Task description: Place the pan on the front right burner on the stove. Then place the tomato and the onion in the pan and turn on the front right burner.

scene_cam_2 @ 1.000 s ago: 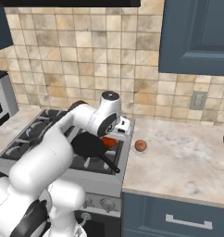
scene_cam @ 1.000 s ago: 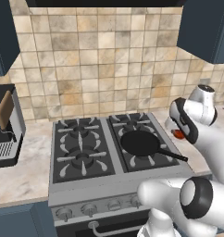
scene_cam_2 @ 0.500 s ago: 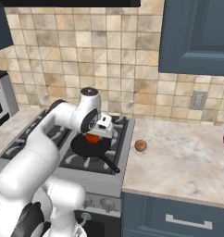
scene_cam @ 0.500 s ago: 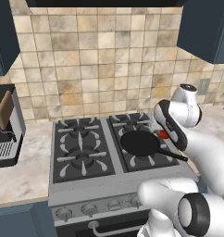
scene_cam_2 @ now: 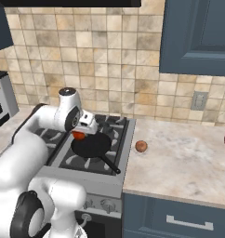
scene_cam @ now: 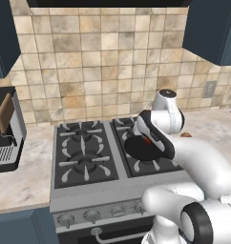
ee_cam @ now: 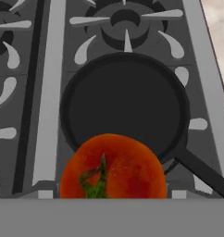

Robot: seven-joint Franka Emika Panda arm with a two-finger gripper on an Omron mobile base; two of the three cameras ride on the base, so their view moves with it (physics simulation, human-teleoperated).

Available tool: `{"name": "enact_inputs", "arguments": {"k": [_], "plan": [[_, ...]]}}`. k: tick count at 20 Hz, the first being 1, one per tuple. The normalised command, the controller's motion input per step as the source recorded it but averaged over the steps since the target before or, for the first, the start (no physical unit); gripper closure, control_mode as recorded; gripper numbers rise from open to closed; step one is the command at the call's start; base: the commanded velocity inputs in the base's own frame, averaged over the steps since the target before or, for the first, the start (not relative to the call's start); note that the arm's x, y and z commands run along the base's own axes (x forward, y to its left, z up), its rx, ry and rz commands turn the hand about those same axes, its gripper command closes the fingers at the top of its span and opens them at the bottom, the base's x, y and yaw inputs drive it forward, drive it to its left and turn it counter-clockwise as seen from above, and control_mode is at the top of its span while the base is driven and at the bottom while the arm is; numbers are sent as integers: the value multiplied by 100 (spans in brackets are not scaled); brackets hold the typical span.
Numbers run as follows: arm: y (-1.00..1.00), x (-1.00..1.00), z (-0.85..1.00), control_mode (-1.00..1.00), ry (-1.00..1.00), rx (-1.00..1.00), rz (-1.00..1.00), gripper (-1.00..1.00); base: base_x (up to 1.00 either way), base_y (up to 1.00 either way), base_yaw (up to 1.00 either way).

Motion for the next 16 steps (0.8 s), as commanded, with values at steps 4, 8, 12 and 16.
{"name": "enact_inputs", "arguments": {"k": [4,8,12,16], "plan": [[0,66,0,-100,1,-3,0,100,0,0,0],[-7,56,-5,-100,6,0,0,100,0,0,0],[-4,39,-11,-100,7,0,0,100,0,0,0],[-12,5,-11,-100,5,0,0,100,0,0,0]]}}
